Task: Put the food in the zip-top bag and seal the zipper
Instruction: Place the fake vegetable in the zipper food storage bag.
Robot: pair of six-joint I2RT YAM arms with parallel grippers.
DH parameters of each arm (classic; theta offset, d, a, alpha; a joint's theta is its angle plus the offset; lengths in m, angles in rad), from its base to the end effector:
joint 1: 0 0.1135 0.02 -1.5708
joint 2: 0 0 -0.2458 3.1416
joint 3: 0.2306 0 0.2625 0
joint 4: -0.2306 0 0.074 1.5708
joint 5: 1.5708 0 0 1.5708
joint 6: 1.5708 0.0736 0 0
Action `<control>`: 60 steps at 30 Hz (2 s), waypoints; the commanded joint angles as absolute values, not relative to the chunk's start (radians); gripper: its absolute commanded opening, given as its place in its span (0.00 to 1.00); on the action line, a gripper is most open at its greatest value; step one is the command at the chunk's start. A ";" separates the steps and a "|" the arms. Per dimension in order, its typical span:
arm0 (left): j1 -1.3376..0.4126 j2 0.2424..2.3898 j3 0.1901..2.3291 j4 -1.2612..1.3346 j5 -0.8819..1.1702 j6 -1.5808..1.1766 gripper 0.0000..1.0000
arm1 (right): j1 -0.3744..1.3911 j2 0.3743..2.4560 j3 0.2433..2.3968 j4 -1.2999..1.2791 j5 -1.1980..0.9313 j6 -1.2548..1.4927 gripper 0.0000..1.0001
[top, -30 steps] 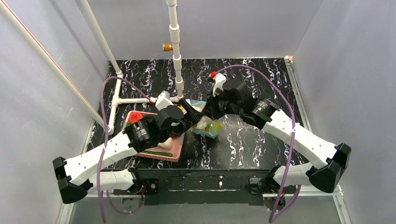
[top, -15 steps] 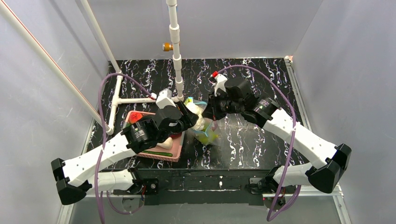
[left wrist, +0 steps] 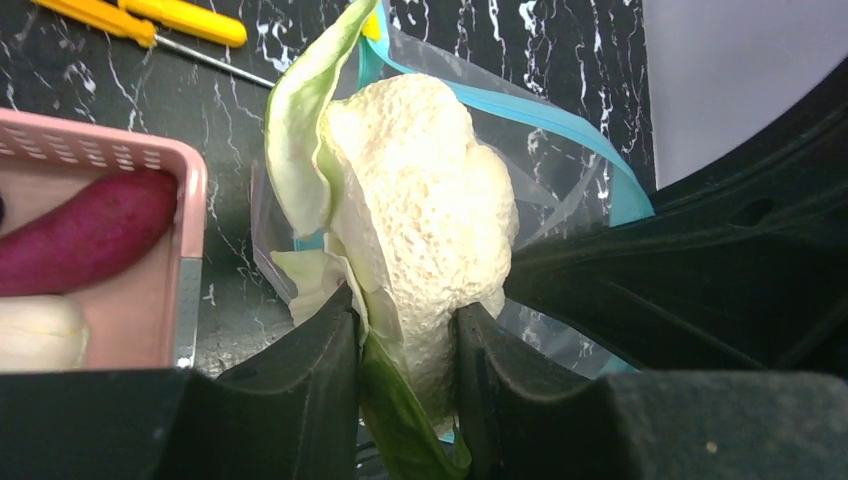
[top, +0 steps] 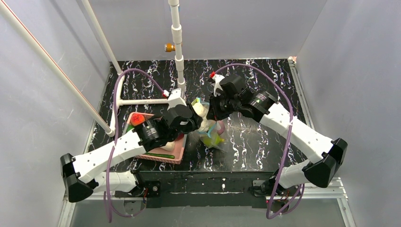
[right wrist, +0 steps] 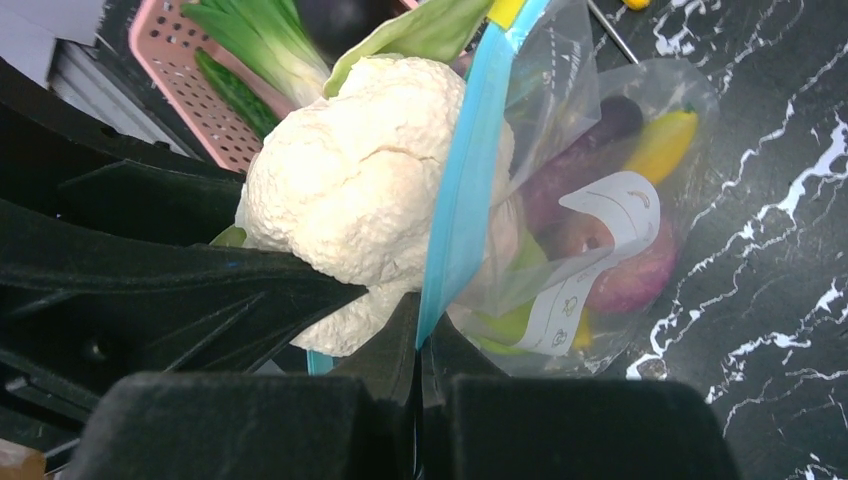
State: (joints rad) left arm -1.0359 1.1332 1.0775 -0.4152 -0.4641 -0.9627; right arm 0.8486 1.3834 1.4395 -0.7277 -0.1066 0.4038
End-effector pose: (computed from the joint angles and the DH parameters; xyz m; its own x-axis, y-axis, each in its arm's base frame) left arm 0.1807 -0.2404 0.3184 -0.5966 -0.4328 -0.6758 0.1336 0.7768 -0.6154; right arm 0.2197 0.2612 0.3376 -0.6930 -0.1956 -0.6939 -0.5751 0.7304 0.3685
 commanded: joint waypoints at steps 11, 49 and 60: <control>-1.045 1.120 1.252 -0.486 -0.425 -0.872 0.00 | 0.876 1.398 1.508 -0.757 -0.051 0.495 0.09; -1.045 1.168 1.295 -0.501 -0.307 -0.840 0.00 | 0.923 1.381 1.570 -0.866 0.129 0.372 0.01; -1.048 1.210 1.400 -0.636 -0.354 -0.867 0.00 | 0.912 1.242 1.382 -0.501 -0.046 0.486 0.01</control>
State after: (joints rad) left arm -1.0359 1.1885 1.3708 -0.6743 -0.3664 -0.8185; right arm 0.9123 1.2800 1.4631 -0.7376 0.0513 0.4133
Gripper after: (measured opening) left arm 0.339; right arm 0.031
